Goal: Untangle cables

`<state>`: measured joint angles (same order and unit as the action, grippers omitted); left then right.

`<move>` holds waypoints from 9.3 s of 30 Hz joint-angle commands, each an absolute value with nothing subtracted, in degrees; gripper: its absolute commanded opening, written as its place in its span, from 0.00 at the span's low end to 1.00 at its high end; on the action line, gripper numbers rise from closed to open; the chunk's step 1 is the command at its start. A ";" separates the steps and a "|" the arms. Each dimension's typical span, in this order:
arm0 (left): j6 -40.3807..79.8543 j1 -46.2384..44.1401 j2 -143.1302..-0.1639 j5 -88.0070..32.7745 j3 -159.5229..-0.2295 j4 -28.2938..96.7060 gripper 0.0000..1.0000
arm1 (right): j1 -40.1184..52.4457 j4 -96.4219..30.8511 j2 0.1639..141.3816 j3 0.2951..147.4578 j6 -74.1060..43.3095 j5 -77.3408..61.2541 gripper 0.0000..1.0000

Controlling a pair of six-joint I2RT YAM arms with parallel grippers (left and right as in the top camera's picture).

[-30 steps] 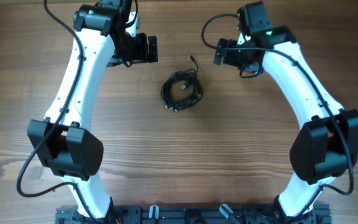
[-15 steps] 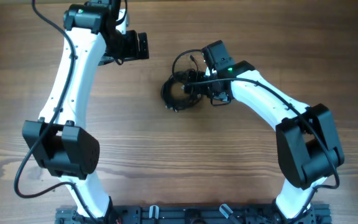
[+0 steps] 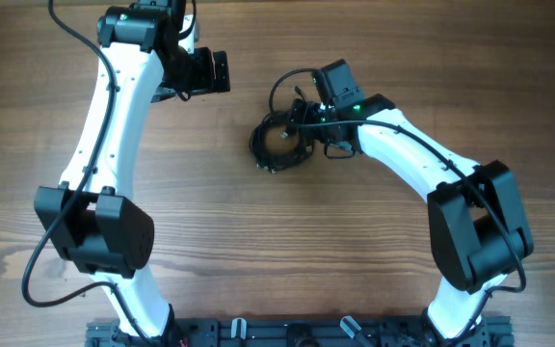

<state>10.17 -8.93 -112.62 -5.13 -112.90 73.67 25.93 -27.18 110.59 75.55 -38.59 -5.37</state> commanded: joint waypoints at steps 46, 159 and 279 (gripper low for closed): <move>9.41 -8.78 -112.31 -4.14 -113.58 74.83 1.00 | 26.65 -5.13 121.58 75.35 -84.99 -0.49 0.11; -6.17 -6.26 -108.51 -49.39 -111.66 58.02 0.04 | 13.93 -34.15 76.86 78.85 -40.32 -21.34 0.94; 22.52 -9.85 -110.69 -51.33 -111.74 54.83 0.92 | 10.76 2.96 81.14 78.43 -58.50 -33.58 0.04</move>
